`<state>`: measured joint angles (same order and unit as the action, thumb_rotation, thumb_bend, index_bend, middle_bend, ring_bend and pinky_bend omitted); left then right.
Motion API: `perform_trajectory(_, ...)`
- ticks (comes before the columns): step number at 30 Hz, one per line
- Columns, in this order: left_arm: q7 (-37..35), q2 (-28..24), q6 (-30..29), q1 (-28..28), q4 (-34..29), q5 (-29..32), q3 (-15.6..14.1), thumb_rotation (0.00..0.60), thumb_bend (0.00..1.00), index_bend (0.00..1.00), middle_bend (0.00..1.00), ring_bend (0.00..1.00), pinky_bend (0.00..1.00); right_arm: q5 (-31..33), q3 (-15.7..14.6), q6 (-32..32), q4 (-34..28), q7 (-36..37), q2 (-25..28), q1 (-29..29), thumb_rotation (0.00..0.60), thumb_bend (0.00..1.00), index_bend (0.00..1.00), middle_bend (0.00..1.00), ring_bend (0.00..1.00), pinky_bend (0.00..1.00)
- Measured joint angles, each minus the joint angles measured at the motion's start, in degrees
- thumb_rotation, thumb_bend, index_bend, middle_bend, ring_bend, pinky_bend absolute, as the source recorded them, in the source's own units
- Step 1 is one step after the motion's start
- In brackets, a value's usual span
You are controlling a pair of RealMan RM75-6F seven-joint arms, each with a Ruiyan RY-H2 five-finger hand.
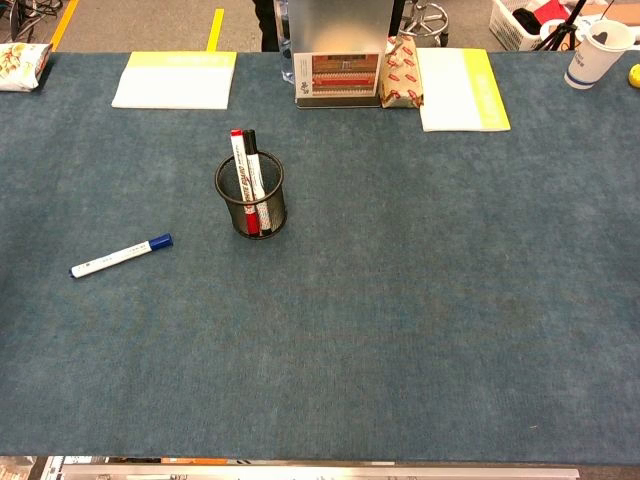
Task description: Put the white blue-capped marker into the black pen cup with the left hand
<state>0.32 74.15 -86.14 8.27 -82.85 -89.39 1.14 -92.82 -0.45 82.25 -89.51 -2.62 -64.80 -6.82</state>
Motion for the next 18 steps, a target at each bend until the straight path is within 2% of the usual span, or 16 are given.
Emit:
perform_trajectory(8,0.42,0.42,0.10,-0.19,-0.55,0.00,-0.20,0.600,0.27,0.42,0.21,0.07,0.13,-0.56,-0.22,0.67,-0.03,-0.31,-0.10,0.20,0.600,0.00,0.30,0.25,0.22,0.38)
perform_trajectory(14,3.18,3.03,-0.52,-1.03,-3.36,3.36,1.31,0.600,0.27,0.42,0.20,0.07,0.14,0.36,0.43,1.37,-0.09,-0.15,0.15,0.50,0.600,0.00,0.30,0.25,0.22,0.38)
perform_trajectory(18,4.57,3.81,1.26,-0.32,-5.91,5.13,2.29,0.600,0.27,0.42,0.20,0.07,0.14,0.03,0.44,2.20,-0.43,0.26,0.58,0.77,0.600,0.00,0.30,0.25,0.22,0.38)
